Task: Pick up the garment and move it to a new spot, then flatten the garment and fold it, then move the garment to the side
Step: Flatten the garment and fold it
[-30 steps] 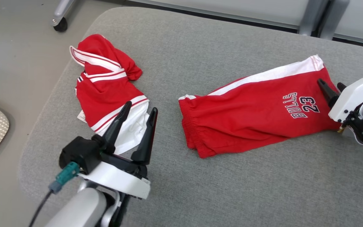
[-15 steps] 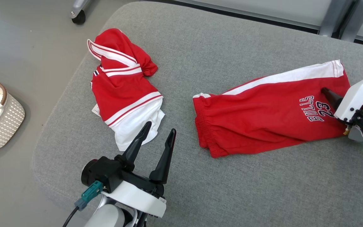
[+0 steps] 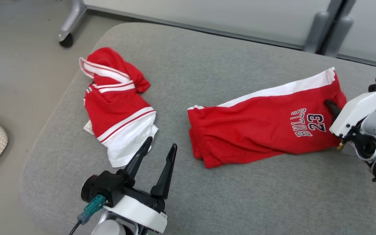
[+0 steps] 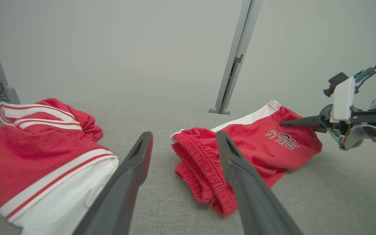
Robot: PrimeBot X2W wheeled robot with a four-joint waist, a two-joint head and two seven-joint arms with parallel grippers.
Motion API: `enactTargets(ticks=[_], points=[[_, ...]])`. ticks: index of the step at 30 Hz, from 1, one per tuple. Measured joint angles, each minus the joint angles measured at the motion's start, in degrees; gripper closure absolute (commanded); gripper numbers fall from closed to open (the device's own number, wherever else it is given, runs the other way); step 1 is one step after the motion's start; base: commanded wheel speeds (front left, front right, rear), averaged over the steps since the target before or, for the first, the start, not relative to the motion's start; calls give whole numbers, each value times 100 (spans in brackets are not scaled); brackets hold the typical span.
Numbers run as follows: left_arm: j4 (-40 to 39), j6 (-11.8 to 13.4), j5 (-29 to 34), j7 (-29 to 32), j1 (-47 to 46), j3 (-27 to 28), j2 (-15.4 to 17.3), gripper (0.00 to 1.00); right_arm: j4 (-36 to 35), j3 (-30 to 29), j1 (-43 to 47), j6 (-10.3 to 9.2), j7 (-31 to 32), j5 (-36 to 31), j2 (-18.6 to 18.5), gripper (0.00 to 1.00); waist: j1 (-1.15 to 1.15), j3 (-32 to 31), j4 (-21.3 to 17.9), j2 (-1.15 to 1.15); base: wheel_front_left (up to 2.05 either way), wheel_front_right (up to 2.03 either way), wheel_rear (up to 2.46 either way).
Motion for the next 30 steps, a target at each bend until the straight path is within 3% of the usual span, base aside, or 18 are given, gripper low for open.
enactTargets(ticks=[7, 18, 24, 30], points=[[98, -78, 88, 0, 137, 25, -9, 0, -557, -198, 516, 0, -321, 261, -109, 100, 0, -237, -508, 0, 0, 0, 0], [123, -105, 223, 0, 285, 209, -58, 0, -970, -360, 1178, 0, -698, 354, -692, 100, 0, -494, -1361, 0, 0, 0, 0], [168, -123, 247, 0, 361, 266, -75, 0, -973, -420, 1215, 0, -855, 315, -747, 100, 0, -588, -1569, 0, 0, 0, 0], [225, -142, 270, 0, 414, 278, -77, 0, -1502, -432, 922, 0, -889, 235, -611, 100, 0, -678, -1573, 0, 0, 0, 0]])
